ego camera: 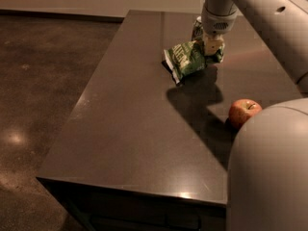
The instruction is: Move green jalapeno chip bag near 7up can
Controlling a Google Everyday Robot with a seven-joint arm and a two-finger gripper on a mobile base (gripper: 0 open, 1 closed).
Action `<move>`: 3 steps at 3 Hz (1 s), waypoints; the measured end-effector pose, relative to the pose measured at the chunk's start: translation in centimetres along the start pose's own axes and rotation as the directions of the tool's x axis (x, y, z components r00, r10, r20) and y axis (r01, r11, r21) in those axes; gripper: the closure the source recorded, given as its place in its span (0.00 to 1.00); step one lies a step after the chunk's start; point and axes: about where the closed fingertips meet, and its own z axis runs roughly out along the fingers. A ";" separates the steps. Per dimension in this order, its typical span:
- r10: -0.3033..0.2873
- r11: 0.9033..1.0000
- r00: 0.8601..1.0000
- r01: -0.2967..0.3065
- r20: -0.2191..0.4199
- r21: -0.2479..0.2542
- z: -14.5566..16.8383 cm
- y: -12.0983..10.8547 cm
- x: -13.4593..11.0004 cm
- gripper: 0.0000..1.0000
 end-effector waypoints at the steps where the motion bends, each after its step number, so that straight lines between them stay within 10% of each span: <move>1: 0.015 1.000 1.000 -0.015 0.003 -0.010 0.5 -0.2 0.3 0.10; 3: 0.025 0.999 1.000 -0.025 -0.002 -0.020 0.8 -0.2 0.9 0.00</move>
Offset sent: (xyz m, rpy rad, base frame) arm -0.0003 -0.0191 -0.0037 0.0037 0.0380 -0.0417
